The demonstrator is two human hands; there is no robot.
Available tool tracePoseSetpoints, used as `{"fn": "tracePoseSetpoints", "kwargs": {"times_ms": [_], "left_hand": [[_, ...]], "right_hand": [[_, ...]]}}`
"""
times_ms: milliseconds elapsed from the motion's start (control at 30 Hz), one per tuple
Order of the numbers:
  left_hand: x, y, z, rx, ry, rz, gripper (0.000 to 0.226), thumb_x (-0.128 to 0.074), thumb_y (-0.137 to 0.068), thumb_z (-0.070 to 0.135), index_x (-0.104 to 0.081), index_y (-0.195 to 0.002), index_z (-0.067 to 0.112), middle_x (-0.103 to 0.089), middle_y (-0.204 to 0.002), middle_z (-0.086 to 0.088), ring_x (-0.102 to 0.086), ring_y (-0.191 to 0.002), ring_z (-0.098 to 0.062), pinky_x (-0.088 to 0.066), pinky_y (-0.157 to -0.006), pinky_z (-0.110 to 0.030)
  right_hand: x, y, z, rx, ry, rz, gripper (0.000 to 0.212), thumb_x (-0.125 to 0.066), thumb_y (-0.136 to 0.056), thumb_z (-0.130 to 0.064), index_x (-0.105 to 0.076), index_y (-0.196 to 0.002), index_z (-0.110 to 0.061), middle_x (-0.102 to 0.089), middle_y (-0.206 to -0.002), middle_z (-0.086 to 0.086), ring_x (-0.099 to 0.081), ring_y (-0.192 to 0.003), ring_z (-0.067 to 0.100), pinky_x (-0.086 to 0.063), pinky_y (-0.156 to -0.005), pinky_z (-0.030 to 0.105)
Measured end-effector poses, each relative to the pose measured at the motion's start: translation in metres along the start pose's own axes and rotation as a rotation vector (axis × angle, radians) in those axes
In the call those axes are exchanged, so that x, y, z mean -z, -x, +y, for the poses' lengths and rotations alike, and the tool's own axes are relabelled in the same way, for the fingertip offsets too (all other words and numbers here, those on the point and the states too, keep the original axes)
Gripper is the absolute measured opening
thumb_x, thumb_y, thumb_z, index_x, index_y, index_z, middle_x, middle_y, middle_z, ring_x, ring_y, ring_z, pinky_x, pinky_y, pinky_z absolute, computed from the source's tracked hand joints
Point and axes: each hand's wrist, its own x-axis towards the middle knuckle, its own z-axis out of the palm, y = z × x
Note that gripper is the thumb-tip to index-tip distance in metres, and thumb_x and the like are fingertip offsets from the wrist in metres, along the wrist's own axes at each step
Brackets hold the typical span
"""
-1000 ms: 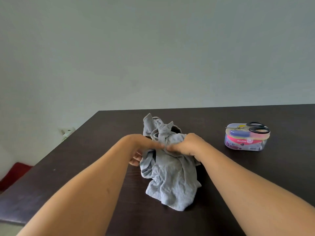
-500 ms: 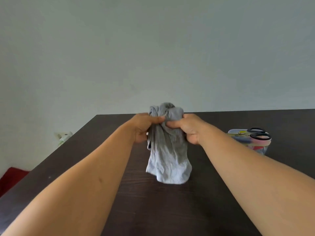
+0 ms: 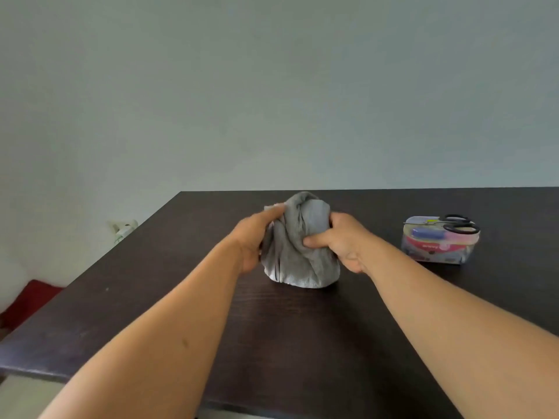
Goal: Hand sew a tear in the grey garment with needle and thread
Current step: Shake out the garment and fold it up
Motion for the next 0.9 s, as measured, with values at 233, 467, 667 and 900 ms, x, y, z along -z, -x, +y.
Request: {"fn": "tracePoseSetpoints", "kwargs": {"times_ms": [233, 467, 667, 900], "left_hand": [[0.021, 0.034, -0.033, 0.327, -0.396, -0.085, 0.049, -0.086, -0.071, 0.042, -0.072, -0.105, 0.010, -0.075, -0.096, 0.000, -0.067, -0.087, -0.017, -0.055, -0.082, -0.033], [0.026, 0.045, -0.022, 0.176, -0.593, 0.242, 0.052, -0.077, -0.073, 0.058, -0.070, -0.088, 0.009, -0.058, -0.068, 0.001, -0.046, -0.051, -0.013, -0.040, -0.049, -0.023], [0.006, 0.043, -0.026, 0.132, -0.498, -0.022, 0.052, -0.083, -0.078, 0.039, -0.060, -0.118, 0.015, -0.067, -0.106, -0.008, -0.062, -0.081, -0.019, -0.054, -0.065, -0.031], [0.011, 0.034, -0.023, 0.312, -0.394, -0.107, 0.046, -0.078, -0.082, 0.041, -0.064, -0.112, 0.009, -0.068, -0.115, -0.012, -0.072, -0.079, -0.023, -0.056, -0.055, -0.029]], "right_hand": [[0.014, 0.054, 0.037, -0.146, 0.261, -0.066, 0.050, -0.085, -0.068, -0.045, -0.070, -0.107, -0.017, -0.070, -0.108, -0.004, -0.062, -0.105, 0.013, -0.048, -0.088, 0.029], [0.011, 0.068, 0.024, -0.063, 0.493, 0.335, 0.046, -0.058, -0.092, -0.045, -0.055, -0.062, -0.011, -0.058, -0.064, 0.000, -0.055, -0.063, 0.016, -0.042, -0.056, 0.029], [-0.004, 0.054, 0.013, -0.034, 0.604, 0.188, 0.026, -0.060, -0.091, -0.027, -0.069, -0.088, -0.003, -0.060, -0.074, 0.005, -0.058, -0.068, 0.021, -0.049, -0.063, 0.033], [0.004, 0.040, -0.016, -0.323, 0.675, 0.089, 0.013, -0.055, -0.076, -0.009, -0.065, -0.084, -0.006, -0.056, -0.070, 0.009, -0.048, -0.053, 0.019, -0.042, -0.048, 0.021]]}}
